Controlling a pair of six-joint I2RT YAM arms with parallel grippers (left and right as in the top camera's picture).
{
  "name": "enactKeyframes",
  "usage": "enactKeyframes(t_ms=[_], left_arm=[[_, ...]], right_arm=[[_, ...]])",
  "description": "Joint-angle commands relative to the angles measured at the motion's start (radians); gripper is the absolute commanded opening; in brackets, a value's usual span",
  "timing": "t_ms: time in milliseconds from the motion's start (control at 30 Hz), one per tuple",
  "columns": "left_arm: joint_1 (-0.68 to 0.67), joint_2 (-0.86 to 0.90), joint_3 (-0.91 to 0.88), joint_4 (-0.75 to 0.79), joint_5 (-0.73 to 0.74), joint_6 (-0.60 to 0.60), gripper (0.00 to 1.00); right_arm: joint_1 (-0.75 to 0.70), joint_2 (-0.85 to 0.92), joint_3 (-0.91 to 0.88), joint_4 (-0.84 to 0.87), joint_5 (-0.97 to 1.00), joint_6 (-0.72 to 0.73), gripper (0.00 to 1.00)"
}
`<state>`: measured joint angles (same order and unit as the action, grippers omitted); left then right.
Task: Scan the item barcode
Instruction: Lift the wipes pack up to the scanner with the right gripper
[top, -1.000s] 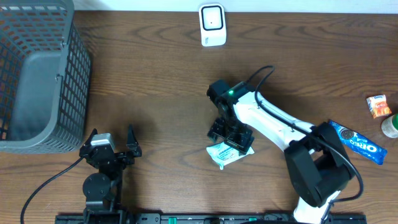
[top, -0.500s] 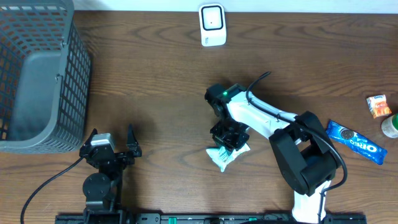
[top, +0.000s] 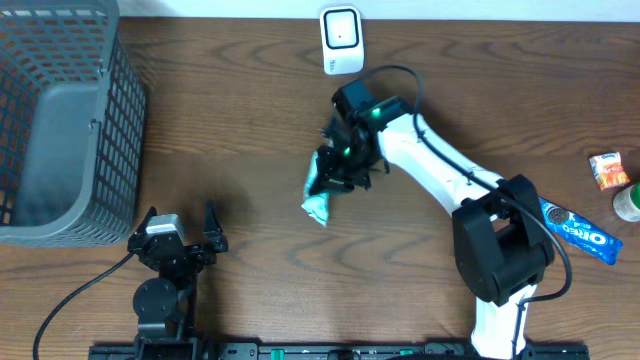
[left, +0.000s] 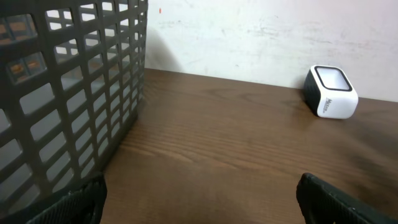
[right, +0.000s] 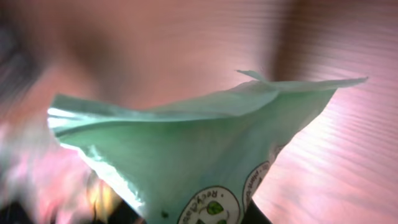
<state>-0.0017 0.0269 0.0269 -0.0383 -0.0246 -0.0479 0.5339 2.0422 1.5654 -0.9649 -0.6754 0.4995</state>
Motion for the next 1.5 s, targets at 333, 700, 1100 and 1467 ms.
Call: enactKeyframes(t_ms=[333, 700, 1100, 1467], left_arm=[[0.003, -0.004, -0.023, -0.032, -0.005, 0.010, 0.98], [0.003, -0.004, -0.023, -0.032, -0.005, 0.010, 0.98], [0.003, -0.004, -0.023, -0.032, -0.005, 0.010, 0.98], [0.003, -0.004, -0.023, -0.032, -0.005, 0.010, 0.98]], right_arm=[[-0.047, -0.013, 0.016, 0.212, -0.735, -1.043, 0.01], [-0.020, -0.013, 0.017, 0.287, -0.887, -1.099, 0.01], [-0.022, -0.013, 0.009, 0.287, -0.404, -0.783, 0.01], [-0.022, -0.014, 0.069, 0.093, 0.620, -0.494, 0.01]])
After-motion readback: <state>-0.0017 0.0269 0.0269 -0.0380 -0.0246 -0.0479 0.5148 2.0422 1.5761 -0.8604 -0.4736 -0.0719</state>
